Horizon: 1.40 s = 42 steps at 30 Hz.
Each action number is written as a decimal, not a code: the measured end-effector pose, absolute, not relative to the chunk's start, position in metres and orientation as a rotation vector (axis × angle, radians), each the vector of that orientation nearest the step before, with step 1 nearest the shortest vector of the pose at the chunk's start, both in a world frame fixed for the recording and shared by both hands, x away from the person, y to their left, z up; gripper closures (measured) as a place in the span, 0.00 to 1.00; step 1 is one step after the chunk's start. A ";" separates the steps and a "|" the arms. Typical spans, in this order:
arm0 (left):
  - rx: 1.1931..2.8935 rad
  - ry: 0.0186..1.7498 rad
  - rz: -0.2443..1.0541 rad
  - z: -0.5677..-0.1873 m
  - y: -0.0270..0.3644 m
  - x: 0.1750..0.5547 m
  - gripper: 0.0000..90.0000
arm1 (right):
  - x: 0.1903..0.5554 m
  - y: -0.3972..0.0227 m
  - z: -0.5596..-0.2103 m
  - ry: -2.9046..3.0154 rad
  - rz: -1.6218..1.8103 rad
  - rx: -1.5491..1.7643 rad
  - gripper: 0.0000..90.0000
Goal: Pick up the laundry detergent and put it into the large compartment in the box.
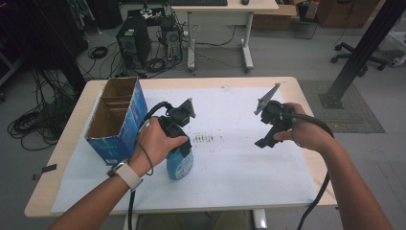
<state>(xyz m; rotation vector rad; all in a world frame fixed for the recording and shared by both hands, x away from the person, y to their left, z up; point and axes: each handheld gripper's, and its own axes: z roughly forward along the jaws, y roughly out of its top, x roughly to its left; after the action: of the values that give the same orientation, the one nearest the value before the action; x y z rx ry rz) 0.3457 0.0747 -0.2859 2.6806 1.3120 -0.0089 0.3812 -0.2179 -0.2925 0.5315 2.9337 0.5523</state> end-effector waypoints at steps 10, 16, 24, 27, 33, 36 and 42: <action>2.674 1.319 0.008 -0.280 0.076 0.345 0.41 | 0.381 -0.220 -0.294 2.935 0.551 0.534 0.10; 2.666 1.321 0.018 -0.273 0.076 0.343 0.41 | 0.380 -0.220 -0.292 2.930 0.554 0.533 0.10; 2.658 1.325 0.025 -0.262 0.079 0.341 0.41 | 0.380 -0.220 -0.293 2.932 0.553 0.529 0.10; 2.654 1.332 0.032 -0.258 0.080 0.341 0.41 | 0.380 -0.220 -0.293 2.933 0.552 0.527 0.10; 2.644 1.348 0.038 -0.252 0.083 0.340 0.41 | 0.379 -0.219 -0.291 2.931 0.555 0.524 0.10; 2.637 1.351 0.039 -0.247 0.084 0.339 0.41 | 0.379 -0.219 -0.291 2.932 0.552 0.522 0.10; 2.646 1.357 0.062 -0.237 0.084 0.337 0.41 | 0.380 -0.217 -0.291 2.932 0.552 0.515 0.10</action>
<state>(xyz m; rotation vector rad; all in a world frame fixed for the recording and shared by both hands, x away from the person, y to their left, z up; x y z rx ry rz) 0.3374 0.0837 -0.2365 2.6459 1.3566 0.0618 0.3798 -0.2168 -0.2906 0.5150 2.9322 0.5519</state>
